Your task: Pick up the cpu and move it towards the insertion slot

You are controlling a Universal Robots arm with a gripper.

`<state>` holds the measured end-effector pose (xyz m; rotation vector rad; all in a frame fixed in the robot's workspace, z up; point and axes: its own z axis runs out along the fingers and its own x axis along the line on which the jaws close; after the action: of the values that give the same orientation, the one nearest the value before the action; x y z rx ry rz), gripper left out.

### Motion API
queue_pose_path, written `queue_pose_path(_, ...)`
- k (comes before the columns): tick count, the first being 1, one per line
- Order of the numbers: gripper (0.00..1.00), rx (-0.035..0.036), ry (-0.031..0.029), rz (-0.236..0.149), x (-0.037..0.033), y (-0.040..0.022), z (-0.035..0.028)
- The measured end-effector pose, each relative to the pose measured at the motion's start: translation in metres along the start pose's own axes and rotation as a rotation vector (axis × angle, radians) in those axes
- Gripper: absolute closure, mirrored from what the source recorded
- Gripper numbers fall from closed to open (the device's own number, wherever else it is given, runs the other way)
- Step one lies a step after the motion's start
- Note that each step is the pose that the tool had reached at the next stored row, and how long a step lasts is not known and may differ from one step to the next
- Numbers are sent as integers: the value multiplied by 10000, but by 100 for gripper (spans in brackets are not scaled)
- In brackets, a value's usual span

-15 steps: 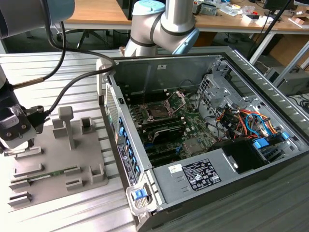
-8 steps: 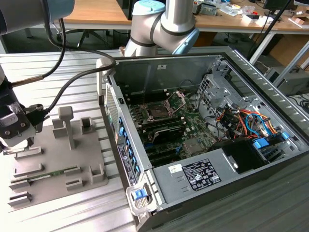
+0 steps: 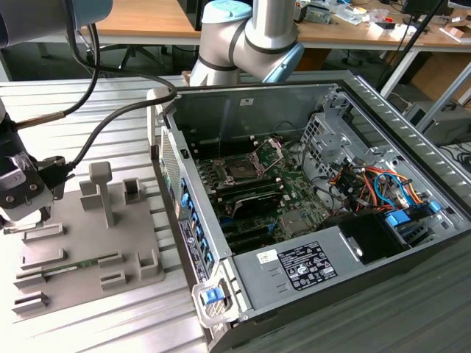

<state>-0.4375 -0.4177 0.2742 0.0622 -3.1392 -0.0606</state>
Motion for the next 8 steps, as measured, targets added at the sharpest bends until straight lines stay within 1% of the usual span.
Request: queue_pose_path(8,45,0,0,0,0,2,-40)
